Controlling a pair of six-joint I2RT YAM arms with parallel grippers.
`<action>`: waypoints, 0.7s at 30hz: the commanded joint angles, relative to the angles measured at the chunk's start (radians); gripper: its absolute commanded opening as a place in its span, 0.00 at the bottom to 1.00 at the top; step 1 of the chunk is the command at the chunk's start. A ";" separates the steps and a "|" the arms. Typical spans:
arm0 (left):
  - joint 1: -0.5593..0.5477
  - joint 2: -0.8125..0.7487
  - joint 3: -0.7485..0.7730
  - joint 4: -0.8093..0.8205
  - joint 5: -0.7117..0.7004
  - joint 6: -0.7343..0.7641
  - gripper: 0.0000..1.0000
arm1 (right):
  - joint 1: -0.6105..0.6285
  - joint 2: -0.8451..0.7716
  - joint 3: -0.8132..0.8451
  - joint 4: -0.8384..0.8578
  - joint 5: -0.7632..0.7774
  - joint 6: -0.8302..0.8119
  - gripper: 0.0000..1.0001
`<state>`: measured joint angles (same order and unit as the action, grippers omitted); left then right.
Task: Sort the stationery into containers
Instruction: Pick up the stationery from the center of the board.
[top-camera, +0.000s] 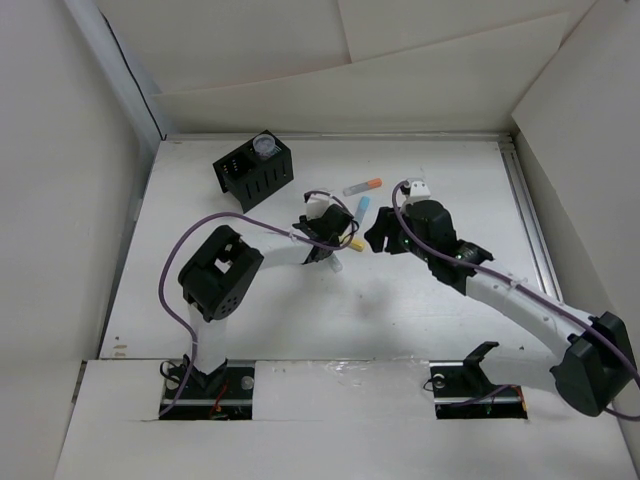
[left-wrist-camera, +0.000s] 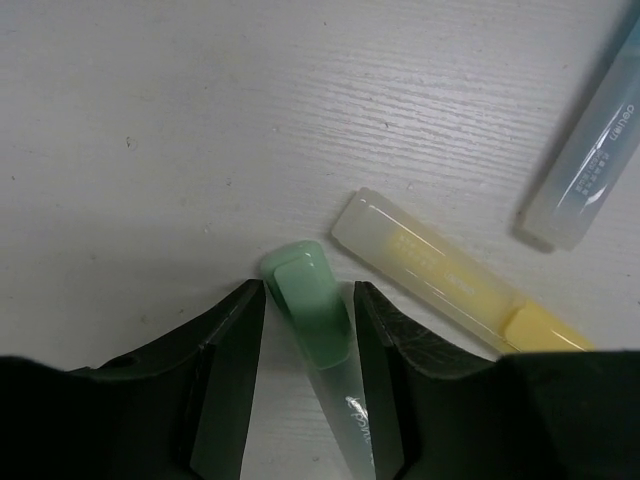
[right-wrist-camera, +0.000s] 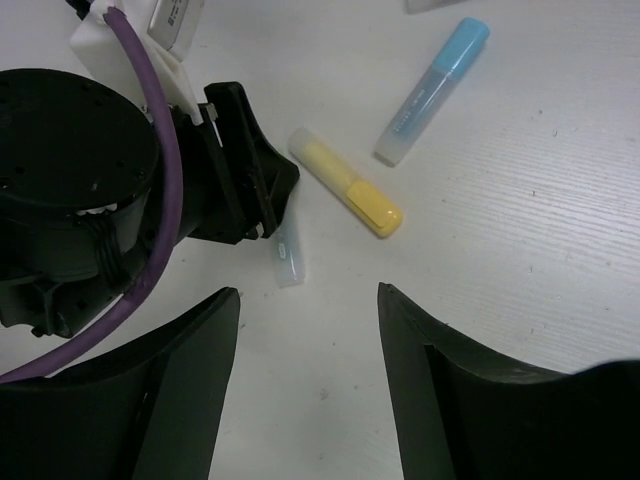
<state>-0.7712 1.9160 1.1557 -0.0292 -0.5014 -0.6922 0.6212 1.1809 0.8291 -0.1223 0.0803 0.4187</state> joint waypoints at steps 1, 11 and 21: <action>0.003 0.015 0.024 -0.046 -0.034 0.000 0.38 | -0.008 -0.037 0.002 0.053 -0.017 0.003 0.64; 0.003 -0.015 0.001 -0.006 -0.043 0.000 0.10 | -0.017 -0.079 -0.016 0.053 -0.017 0.003 0.64; 0.013 -0.245 -0.045 0.028 -0.043 0.000 0.10 | -0.044 -0.135 -0.056 0.072 -0.027 0.012 0.64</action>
<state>-0.7677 1.8011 1.1000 -0.0246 -0.5205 -0.6918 0.5861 1.0695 0.7830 -0.1116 0.0681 0.4229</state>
